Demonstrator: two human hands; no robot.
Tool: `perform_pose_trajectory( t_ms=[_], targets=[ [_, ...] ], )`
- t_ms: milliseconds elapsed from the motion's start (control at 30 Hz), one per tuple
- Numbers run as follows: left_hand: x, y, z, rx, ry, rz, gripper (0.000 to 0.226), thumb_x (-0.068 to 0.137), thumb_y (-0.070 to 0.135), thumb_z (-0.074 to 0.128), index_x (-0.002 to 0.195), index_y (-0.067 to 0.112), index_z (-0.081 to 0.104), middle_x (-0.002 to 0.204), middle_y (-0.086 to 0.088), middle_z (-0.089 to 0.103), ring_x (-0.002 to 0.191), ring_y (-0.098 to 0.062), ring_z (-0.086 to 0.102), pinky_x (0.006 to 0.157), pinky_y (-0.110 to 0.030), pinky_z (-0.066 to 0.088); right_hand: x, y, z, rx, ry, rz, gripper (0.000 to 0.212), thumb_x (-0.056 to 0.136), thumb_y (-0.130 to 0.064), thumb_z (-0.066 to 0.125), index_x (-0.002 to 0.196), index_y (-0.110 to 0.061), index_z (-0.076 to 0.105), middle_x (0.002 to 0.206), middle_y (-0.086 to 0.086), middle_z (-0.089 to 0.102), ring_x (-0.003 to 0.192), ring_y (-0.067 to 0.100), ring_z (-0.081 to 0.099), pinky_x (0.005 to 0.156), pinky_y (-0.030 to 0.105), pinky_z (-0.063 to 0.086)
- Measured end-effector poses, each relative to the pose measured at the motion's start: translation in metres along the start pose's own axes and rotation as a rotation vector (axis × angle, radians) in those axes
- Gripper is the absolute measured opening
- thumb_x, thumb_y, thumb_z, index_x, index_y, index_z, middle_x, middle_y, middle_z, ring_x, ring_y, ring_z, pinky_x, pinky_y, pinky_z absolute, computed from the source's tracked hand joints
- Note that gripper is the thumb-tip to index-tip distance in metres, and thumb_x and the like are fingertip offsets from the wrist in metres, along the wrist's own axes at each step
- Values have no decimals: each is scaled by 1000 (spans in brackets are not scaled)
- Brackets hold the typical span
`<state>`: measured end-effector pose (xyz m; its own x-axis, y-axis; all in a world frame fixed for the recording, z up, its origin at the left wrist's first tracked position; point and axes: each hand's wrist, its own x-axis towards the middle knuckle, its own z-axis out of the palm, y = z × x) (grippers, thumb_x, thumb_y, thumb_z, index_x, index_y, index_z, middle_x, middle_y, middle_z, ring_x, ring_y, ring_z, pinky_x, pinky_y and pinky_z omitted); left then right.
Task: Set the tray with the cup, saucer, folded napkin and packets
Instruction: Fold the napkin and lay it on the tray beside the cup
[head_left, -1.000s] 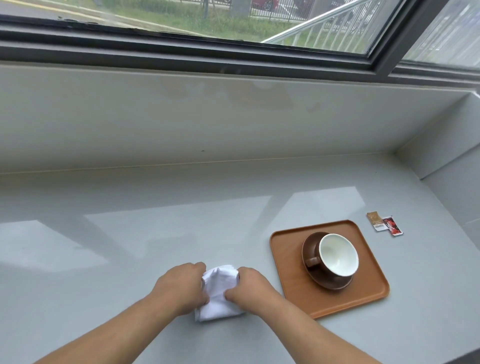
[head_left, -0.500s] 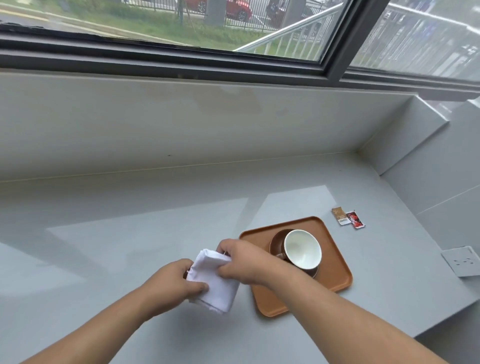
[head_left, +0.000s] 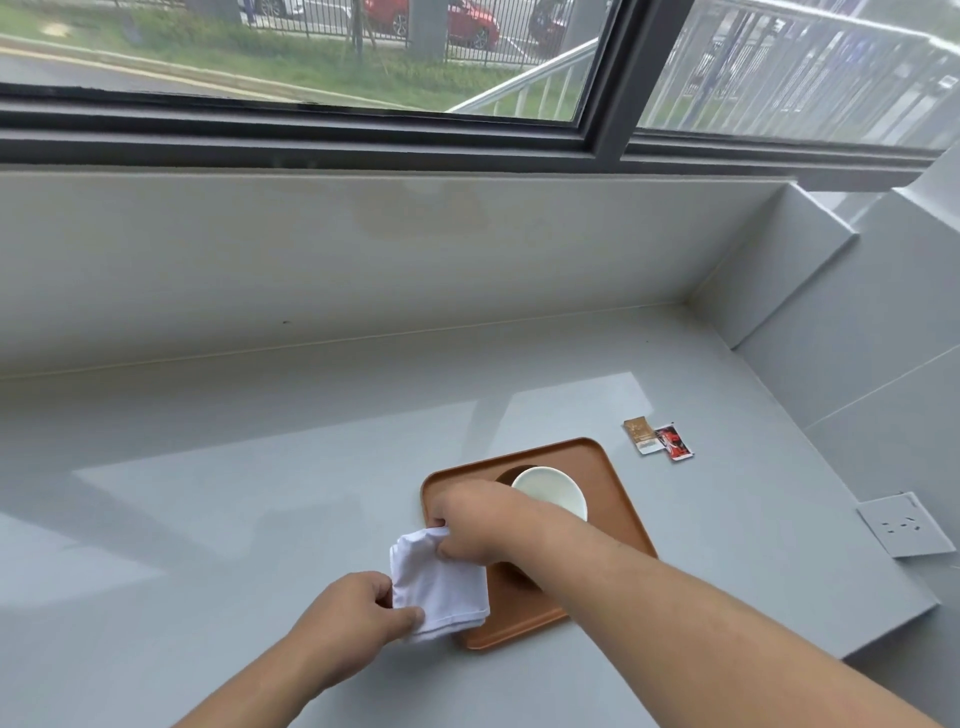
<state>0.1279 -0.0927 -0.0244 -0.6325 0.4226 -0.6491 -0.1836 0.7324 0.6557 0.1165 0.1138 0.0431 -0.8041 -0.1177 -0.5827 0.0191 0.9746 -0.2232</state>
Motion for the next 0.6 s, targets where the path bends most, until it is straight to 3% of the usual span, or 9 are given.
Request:
perform_pose_trajectory(
  t_ms=[267, 600],
  targets=[
    [15, 12, 23, 67, 24, -15, 34, 75, 47, 78, 63, 23, 56, 57, 5, 52, 51, -11, 44, 56, -32, 32, 14, 24, 3, -165, -26, -36, 19, 93, -28, 61, 92, -12, 71, 87, 7, 72, 81, 30, 67, 67, 36, 52],
    [23, 11, 23, 107, 18, -57, 40, 68, 51, 73, 61, 22, 47, 56, 4, 48, 50, -10, 40, 55, -32, 29, 27, 30, 8, -122, -41, -57, 20, 94, -28, 59, 92, -12, 70, 85, 7, 71, 80, 31, 67, 70, 39, 56]
  ],
)
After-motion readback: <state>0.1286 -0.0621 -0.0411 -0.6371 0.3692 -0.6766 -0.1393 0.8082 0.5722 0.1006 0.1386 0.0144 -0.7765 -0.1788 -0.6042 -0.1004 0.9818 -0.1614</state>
